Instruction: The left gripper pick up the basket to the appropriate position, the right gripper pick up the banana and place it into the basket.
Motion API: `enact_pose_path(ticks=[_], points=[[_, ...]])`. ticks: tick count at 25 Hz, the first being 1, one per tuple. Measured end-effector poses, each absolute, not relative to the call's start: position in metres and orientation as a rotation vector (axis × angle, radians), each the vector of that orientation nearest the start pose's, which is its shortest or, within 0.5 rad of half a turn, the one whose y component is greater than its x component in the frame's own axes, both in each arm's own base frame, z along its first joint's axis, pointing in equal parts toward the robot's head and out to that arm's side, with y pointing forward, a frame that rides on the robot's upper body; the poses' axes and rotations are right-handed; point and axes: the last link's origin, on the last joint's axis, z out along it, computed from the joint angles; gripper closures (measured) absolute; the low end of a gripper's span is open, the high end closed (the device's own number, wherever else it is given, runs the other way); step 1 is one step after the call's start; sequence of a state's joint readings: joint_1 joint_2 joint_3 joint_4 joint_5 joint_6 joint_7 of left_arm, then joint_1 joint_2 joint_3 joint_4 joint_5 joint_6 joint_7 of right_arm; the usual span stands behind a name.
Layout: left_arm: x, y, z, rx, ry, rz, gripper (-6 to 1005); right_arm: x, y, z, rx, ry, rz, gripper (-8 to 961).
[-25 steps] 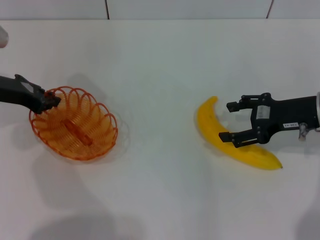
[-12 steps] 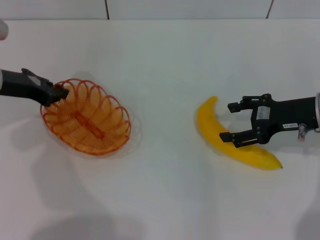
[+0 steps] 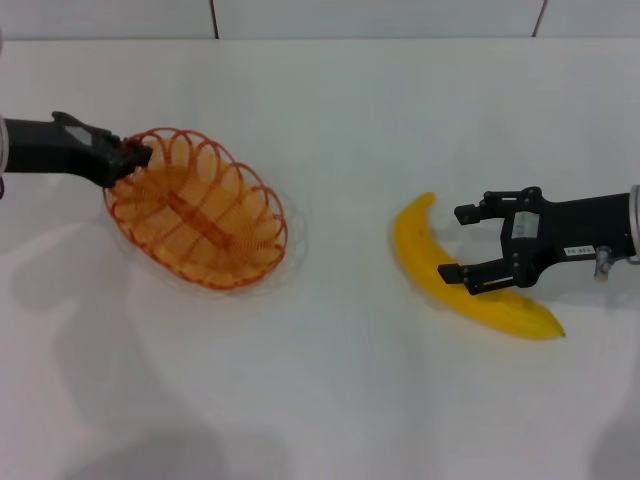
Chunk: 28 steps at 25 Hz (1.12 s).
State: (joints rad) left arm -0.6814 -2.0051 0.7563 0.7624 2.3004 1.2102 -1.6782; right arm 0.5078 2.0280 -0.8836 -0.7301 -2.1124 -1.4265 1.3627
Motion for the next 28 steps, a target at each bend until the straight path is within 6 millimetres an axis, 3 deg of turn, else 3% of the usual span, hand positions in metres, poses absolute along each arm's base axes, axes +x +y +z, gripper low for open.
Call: enact_pose_path(ticks=[15,28], points=[[-0.27,0.414,0.038,-2.429,-0.708,-0.229,902,0.283,0.338,0.001,-2.822,0.449,0.258,112],[-0.284,0.413,0.013,-2.336,-0.779,-0.359,883,0.283,0.338,-0.001,-2.826,0.443,0.261,116]])
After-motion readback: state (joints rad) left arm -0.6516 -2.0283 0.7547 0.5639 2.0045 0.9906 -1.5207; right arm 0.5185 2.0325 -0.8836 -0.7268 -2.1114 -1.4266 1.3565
